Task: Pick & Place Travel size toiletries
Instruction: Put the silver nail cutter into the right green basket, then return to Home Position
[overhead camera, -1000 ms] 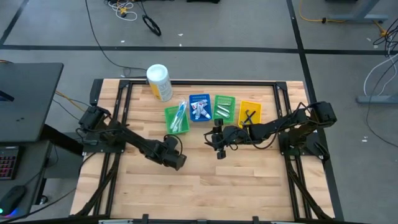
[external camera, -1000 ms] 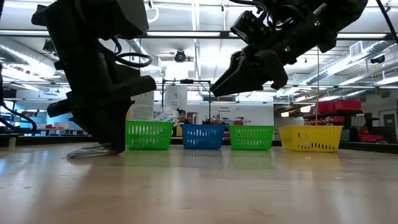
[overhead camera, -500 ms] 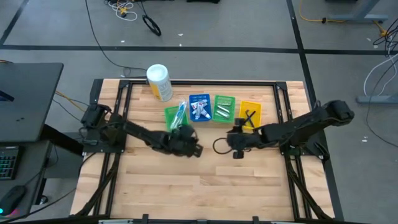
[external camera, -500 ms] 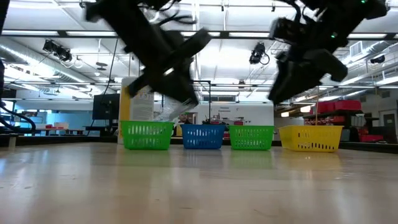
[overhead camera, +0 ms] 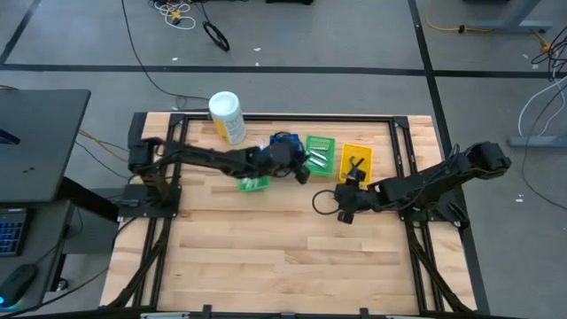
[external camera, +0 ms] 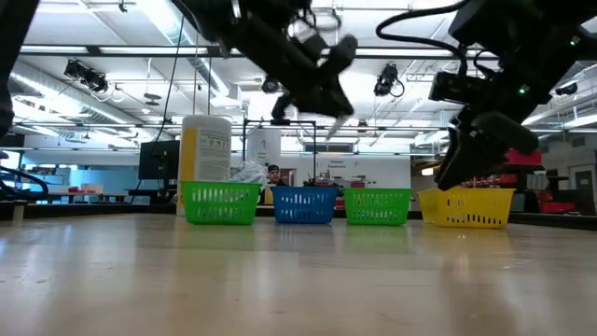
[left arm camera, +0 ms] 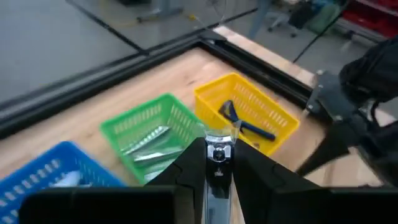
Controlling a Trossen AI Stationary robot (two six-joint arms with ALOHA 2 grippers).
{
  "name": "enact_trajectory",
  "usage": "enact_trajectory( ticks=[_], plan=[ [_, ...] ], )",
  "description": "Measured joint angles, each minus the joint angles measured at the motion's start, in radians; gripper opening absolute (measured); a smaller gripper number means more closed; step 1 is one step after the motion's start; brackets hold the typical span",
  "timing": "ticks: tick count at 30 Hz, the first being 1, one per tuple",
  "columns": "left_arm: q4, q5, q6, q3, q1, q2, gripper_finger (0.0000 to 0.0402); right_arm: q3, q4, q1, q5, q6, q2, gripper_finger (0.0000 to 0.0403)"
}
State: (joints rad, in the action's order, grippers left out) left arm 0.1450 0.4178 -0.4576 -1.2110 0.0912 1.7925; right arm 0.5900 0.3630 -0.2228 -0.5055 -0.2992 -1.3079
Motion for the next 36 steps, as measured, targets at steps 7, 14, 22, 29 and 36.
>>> enact_trajectory(
  ticks=[7, 14, 22, 29, 36],
  plan=[
    [0.249, -0.104, 0.104, 0.005, 0.101, 0.143, 0.0071, -0.001, -0.062, 0.000, 0.032, -0.038, 0.000, 0.0190],
    [0.355, -0.242, 0.180, -0.041, 0.155, 0.277, 0.0078, -0.001, -0.061, 0.000, 0.072, -0.144, 0.000, 0.0190],
    [0.298, -0.276, 0.290, -0.079, 0.162, 0.336, 0.0119, -0.001, -0.062, -0.002, 0.072, -0.217, 0.000, 0.0190],
    [0.238, -0.283, 0.280, -0.079, 0.155, 0.288, 0.0186, -0.001, -0.063, -0.003, 0.070, -0.204, 0.000, 0.0190],
    [-0.152, -0.270, 0.303, -0.079, 0.141, 0.026, 0.0189, -0.001, -0.057, -0.003, 0.072, -0.083, 0.000, 0.0190]
  ],
)
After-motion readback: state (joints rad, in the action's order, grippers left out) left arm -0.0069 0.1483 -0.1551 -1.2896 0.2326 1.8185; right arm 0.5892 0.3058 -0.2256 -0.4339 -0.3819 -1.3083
